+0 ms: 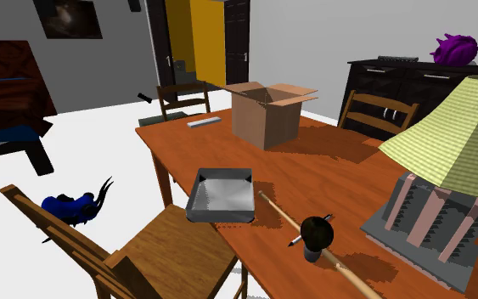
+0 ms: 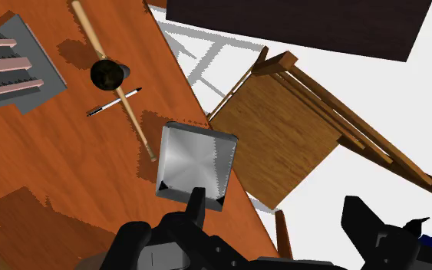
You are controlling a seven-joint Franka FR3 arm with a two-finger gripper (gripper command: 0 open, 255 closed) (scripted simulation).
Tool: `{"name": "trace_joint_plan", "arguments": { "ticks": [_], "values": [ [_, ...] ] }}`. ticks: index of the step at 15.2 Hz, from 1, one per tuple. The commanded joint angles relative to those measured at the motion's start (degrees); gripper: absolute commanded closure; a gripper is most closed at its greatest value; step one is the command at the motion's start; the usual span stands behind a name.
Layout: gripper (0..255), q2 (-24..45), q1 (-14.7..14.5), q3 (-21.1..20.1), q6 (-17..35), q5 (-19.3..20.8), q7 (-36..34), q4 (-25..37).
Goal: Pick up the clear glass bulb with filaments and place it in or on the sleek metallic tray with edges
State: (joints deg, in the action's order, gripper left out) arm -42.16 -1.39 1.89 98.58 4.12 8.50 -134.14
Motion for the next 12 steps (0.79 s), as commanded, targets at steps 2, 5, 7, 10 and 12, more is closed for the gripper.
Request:
{"name": "trace_joint_plan", "arguments": {
  "ticks": [2, 5, 7, 10, 12],
  "values": [
    [0, -0.46, 0.30, 1.07, 1.41, 0.48, 1.16, -1.65],
    [0, -1.34, 1.30, 4.42, 5.76, 2.03, 4.67, -6.19],
    [0, -1.45, 2.03, 6.77, 8.76, 3.14, 7.05, -8.85],
    [0, -0.84, 3.21, 10.48, 13.47, 4.81, 10.72, -12.27],
    [0, 0.12, 3.96, 13.10, 16.76, 5.90, 13.23, -14.14]
  ]
}}
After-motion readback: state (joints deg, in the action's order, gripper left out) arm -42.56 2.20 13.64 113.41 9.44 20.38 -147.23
